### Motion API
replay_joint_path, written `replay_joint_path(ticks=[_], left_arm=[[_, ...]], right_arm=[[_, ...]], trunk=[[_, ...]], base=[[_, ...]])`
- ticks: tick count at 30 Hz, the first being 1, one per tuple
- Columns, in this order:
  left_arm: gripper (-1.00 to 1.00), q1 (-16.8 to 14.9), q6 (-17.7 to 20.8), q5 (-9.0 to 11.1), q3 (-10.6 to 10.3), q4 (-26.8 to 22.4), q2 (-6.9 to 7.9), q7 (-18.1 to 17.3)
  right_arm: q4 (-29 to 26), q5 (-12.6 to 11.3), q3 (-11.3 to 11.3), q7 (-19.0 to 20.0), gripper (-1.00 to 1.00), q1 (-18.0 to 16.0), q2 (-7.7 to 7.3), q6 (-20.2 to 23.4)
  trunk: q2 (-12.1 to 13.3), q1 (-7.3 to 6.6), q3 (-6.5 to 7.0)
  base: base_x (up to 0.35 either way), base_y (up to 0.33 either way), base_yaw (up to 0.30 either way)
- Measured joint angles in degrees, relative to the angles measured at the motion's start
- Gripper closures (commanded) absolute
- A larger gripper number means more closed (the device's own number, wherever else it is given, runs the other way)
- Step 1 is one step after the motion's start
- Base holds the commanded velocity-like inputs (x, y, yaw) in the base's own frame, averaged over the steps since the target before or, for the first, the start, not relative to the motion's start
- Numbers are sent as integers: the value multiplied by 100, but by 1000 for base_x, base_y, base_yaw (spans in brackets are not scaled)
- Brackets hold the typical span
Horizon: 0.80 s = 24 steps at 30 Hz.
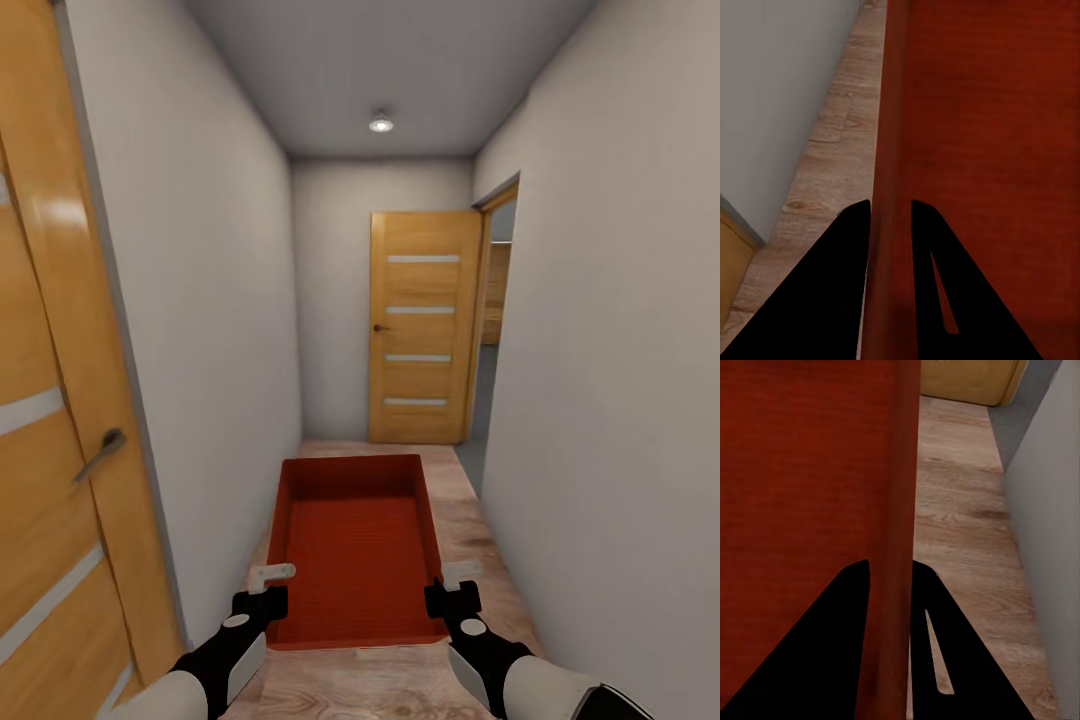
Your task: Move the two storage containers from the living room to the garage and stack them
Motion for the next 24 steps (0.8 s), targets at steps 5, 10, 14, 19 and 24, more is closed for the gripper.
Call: replay_joint_path(ticks=[5,10,14,19,24], left_arm=[[100,2,-3,0,2,0,0,0],[100,2,-2,0,2,0,0,0],[100,3,-5,0,3,0,0,-1],[100,5,-7,0,5,0,-1,0],[100,3,-7,0,4,0,0,-2]], right_arm=[[0,2,1,0,100,0,0,0],[1,2,0,1,100,0,0,0],[-1,5,1,-1,100,0,0,0],[0,7,1,0,100,0,0,0],[-2,7,1,-2,100,0,0,0]], trunk=[[0,0,0],[0,0,0],[0,0,0],[0,0,0],[0,0,0]], base=[[323,0,0],[323,0,0],[323,0,0],[323,0,0],[323,0,0]])
